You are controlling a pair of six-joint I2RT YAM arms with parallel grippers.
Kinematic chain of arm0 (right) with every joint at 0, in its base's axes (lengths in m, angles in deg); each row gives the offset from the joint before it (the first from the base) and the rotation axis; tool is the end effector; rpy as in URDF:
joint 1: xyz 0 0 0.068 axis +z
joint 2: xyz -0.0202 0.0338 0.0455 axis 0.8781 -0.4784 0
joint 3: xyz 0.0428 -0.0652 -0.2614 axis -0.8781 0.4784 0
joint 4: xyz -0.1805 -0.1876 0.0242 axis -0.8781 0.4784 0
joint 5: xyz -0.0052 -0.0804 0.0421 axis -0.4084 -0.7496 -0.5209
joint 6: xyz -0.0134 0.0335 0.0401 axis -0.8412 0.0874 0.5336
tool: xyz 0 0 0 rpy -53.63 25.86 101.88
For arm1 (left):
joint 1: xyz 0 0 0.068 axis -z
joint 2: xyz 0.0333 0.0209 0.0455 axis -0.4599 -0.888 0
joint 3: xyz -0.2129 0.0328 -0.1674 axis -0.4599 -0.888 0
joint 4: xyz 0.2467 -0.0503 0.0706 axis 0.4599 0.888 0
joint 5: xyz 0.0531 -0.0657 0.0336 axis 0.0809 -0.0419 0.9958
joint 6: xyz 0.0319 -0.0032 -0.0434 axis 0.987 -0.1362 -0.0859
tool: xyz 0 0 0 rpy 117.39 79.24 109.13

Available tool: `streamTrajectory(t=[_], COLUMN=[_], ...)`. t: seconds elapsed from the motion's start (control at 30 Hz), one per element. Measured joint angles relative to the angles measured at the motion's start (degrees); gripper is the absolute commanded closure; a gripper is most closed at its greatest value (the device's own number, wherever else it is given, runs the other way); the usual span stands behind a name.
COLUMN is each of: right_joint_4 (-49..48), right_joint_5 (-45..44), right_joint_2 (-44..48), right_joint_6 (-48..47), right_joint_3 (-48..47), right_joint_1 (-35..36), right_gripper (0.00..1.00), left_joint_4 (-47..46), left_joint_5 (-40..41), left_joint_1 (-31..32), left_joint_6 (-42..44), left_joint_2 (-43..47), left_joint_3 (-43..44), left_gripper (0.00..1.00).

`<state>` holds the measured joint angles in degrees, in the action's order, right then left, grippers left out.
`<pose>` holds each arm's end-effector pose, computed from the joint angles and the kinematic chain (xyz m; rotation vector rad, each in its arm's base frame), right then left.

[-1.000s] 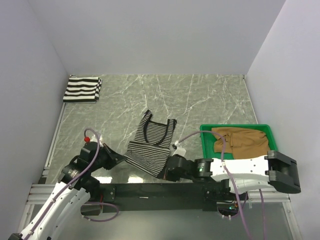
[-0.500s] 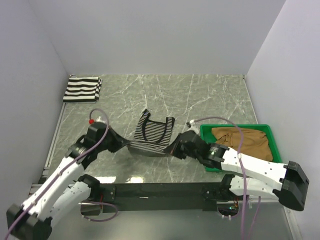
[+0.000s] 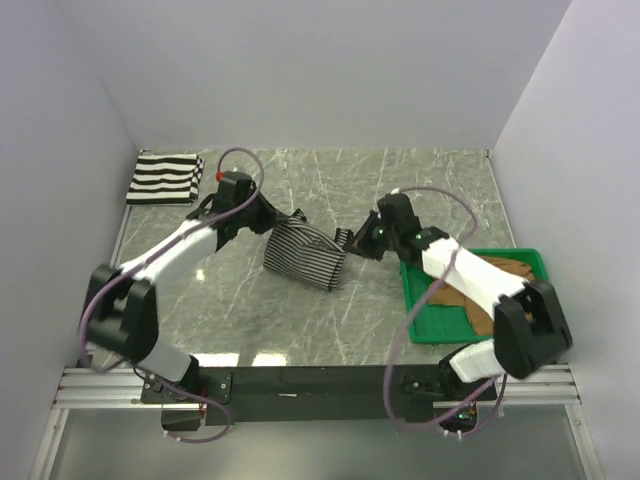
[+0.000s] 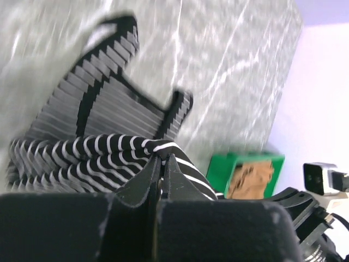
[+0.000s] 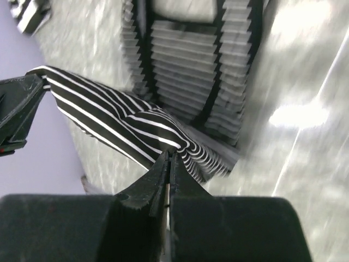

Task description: Fold and stack the tank tops

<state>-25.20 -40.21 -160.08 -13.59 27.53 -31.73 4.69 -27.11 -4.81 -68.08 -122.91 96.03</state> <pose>0.2515 0.1512 0.2430 0.4453 2.4354 0.9394 0.2990 -0.1295 0.2638 -0.6911 2.2721 -0.9052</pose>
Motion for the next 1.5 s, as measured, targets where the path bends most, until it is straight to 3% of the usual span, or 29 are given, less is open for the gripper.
streamTrajectory(t=[0.07,0.17,0.2,0.23,0.27,0.33,0.43,0.6,0.67,0.83,1.0,1.17,1.27,1.5], right_joint_4=[-1.07,-2.1,-2.6,-2.82,-2.82,-2.38,-0.72,1.66,2.25,2.4,1.36,0.07,-0.15,0.2], right_joint_5=[2.21,4.2,4.68,5.09,5.25,4.7,2.36,-3.28,-5.99,-9.22,-8.07,-6.32,-4.7,-1.84], right_joint_2=[-5.46,-13.16,-15.56,-17.92,-19.89,-22.95,-24.72,-20.74,-17.59,-12.15,-14.64,-23.74,-28.24,-28.37], right_joint_6=[-1.51,-3.32,-4.04,-4.68,-5.22,-6.58,-9.09,-12.0,-12.66,-12.79,-12.31,-12.24,-12.31,-15.04], right_joint_3=[-2.62,-6.95,-8.28,-9.62,-10.88,-13.11,-16.02,-16.11,-15.43,-14.32,-14.12,-14.12,-13.68,-13.86], right_joint_1=[-2.86,-5.92,-6.82,-7.72,-8.35,-9.38,-10.19,-9.07,-6.6,4.24,9.01,8.26,7.04,-0.52], right_gripper=[0.91,0.76,0.75,0.68,0.63,0.6,0.57,0.55,0.55,0.57,0.57,0.58,0.58,0.58], left_joint_4=[-1.84,-3.78,-4.57,-6.45,-7.06,-8.92,-10.43,-10.56,-10.67,-10.12,-8.02,-3.76,-2.27,-2.23], left_joint_5=[-0.59,-2.38,-3.15,-4.35,-4.81,-6.45,-7.67,-4.85,-3.19,-0.04,1.51,3.21,2.6,-3.72], left_joint_1=[-1.03,-2.25,-2.58,-2.97,-3.26,-4.17,-5.88,-7.78,-7.56,-4.7,-3.21,-3.96,-4.72,-6.73], left_joint_6=[0.66,2.29,2.82,3.41,4.0,4.48,5.31,5.57,5.51,5.55,6.49,10.36,12.96,16.74], left_joint_2=[-6.21,-15.54,-18.27,-22.25,-23.45,-26.75,-27.93,-21.86,-16.31,-7.43,-6.47,-9.2,-11.69,-14.29], left_joint_3=[3.56,9.49,11.34,13.81,14.45,15.91,16.09,12.83,8.5,1.07,-4.61,-2.54,0.07,1.05], left_gripper=[0.93,0.72,0.59,0.53,0.53,0.32,0.32,0.5,0.56,0.6,0.46,0.34,0.26,0.16])
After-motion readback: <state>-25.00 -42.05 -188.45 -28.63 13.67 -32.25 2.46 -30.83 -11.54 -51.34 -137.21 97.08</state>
